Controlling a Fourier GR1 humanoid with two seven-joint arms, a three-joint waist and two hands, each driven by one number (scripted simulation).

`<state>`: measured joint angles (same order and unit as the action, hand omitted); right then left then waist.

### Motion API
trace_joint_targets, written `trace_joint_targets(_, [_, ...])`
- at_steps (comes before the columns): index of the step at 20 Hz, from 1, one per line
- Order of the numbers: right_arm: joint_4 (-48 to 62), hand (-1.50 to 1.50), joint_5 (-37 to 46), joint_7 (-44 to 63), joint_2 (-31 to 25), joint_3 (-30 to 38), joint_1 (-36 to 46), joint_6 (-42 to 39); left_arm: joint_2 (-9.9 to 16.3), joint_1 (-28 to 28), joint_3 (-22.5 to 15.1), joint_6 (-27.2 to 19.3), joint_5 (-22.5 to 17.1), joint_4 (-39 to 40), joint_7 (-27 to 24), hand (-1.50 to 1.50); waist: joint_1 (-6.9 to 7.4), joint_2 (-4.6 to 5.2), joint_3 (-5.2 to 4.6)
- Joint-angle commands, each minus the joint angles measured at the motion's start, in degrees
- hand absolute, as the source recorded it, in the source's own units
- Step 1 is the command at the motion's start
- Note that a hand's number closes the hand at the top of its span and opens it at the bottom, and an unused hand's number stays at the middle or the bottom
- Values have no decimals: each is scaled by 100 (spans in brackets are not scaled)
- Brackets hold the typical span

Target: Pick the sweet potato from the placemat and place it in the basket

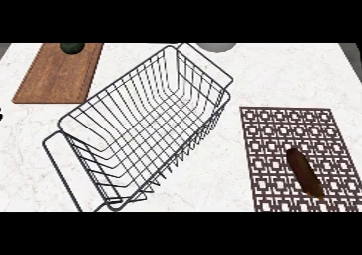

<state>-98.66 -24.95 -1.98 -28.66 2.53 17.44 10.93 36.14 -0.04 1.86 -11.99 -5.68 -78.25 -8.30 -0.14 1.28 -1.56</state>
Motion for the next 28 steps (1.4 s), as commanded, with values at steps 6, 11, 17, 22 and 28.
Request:
trace_joint_targets(6, [164, 150, 1361, 603, -552, -3058, -209, -2039, -351, -1001, -696, 471, 23, -740, -128, 0, 250, 2, 127])
trace_joint_targets(11, [245, -150, 2308, 165, 800, -4321, -1137, -899, -656, -1056, -948, 469, -41, -770, 336, 0, -27, -144, 156])
trace_joint_targets(17, [115, -150, 4952, 1134, 565, -4880, -473, 442, -689, -998, -966, 516, -59, -769, 435, 0, -105, -252, 121])
trace_joint_targets(22, [151, -150, 6312, 2857, -146, -4880, 677, -480, -590, -1135, -921, 498, 24, -720, 549, 0, -107, -285, 87])
trace_joint_targets(28, [-30, -150, 6289, 4109, -603, -5551, 1607, -3259, -588, -1167, -952, 548, 41, -722, 551, 0, 52, -254, 70])
